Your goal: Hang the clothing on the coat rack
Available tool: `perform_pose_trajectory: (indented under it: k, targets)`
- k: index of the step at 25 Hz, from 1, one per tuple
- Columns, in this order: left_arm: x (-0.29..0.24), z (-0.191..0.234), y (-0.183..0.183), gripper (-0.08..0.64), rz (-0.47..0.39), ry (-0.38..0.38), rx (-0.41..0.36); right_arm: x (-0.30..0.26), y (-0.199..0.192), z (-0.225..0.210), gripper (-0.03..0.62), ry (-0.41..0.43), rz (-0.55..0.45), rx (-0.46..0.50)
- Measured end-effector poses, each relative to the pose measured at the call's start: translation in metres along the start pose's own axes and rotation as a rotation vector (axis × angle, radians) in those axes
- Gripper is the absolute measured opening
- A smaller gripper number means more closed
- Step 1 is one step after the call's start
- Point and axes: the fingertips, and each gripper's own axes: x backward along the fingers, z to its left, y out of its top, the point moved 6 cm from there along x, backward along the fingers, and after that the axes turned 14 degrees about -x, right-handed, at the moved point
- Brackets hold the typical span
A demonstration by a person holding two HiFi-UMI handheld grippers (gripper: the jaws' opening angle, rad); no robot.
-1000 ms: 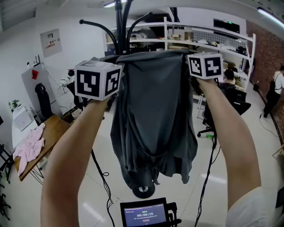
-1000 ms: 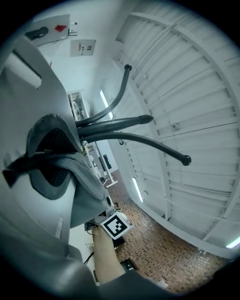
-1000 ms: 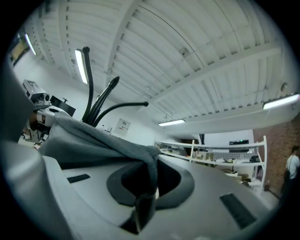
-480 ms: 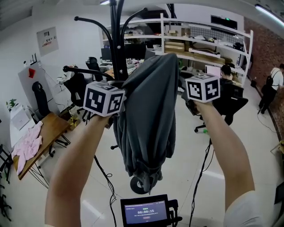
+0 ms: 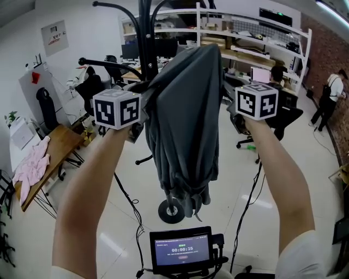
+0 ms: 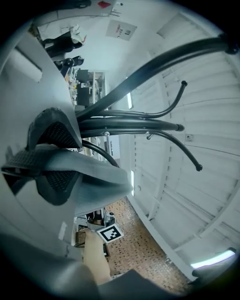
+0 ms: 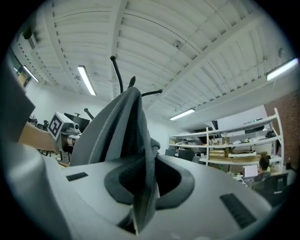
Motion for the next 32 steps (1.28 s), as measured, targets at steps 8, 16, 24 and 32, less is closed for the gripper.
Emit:
perform_pose_trajectory:
  k: [8, 16, 24, 32]
  targets:
    - [0.013, 0.0, -0.01, 0.098, -0.032, -0.006, 0.052, 0.009, -0.005, 0.006, 0.046, -0.026, -0.009, -0.019]
    - [0.035, -0.001, -0.047, 0.098, -0.001, 0.005, 0.103, 0.026, -0.006, 0.009, 0.049, -0.049, -0.024, -0.004]
    - [0.052, -0.007, -0.071, 0.097, 0.005, 0.005, 0.143, 0.032, -0.008, 0.016, 0.054, -0.051, -0.05, 0.014]
    - [0.077, -0.019, -0.081, 0.093, -0.073, 0.032, 0.225, 0.045, -0.004, 0.015, 0.06, -0.079, -0.1, 0.017]
